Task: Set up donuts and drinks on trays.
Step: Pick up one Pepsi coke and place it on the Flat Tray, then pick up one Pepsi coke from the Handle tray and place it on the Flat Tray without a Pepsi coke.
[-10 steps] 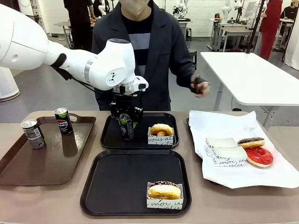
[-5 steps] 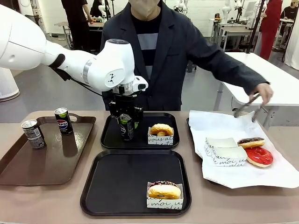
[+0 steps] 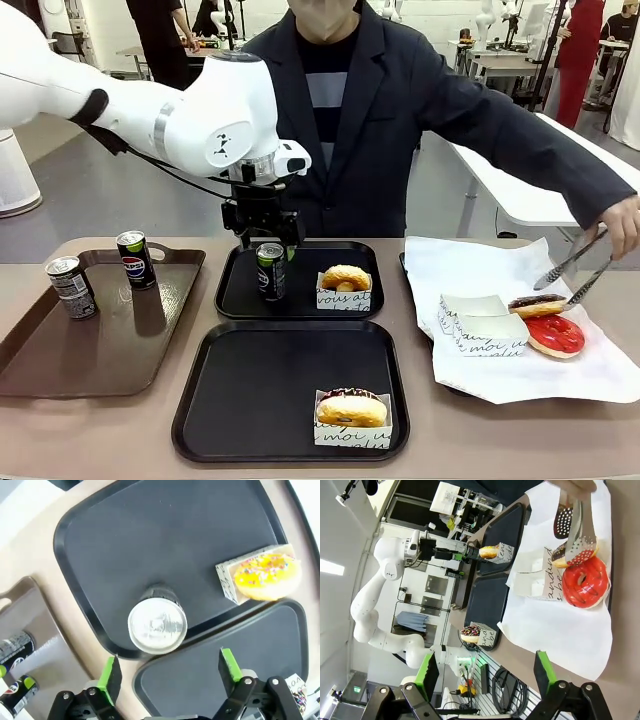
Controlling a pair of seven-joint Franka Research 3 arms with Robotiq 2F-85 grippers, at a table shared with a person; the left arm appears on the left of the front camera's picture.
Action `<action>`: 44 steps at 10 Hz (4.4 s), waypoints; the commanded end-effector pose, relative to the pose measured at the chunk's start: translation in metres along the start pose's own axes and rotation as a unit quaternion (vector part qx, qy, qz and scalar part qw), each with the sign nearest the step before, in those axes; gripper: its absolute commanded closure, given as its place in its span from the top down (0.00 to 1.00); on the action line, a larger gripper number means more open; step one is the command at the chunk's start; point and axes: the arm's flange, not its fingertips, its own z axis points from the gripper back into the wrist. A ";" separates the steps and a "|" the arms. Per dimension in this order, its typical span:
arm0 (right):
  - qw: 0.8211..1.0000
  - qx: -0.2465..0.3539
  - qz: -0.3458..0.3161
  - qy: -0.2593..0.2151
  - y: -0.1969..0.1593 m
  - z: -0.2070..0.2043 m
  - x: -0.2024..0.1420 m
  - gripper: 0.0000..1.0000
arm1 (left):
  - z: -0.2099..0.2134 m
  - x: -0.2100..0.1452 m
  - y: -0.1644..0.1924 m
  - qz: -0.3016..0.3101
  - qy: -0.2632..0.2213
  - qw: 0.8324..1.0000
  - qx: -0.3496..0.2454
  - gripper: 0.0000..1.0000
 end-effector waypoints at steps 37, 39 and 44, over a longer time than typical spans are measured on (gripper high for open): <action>1.000 0.007 0.009 -0.007 -0.001 0.001 0.001 1.00 | 0.052 -0.125 0.308 0.249 -0.005 0.968 0.016 1.00; 1.000 0.007 0.009 -0.007 -0.001 0.001 0.001 1.00 | 0.038 -0.137 0.319 0.224 0.002 0.973 0.050 1.00; 1.000 0.007 0.009 -0.007 -0.001 0.001 0.001 1.00 | 0.011 -0.128 0.337 0.216 0.015 0.975 0.046 1.00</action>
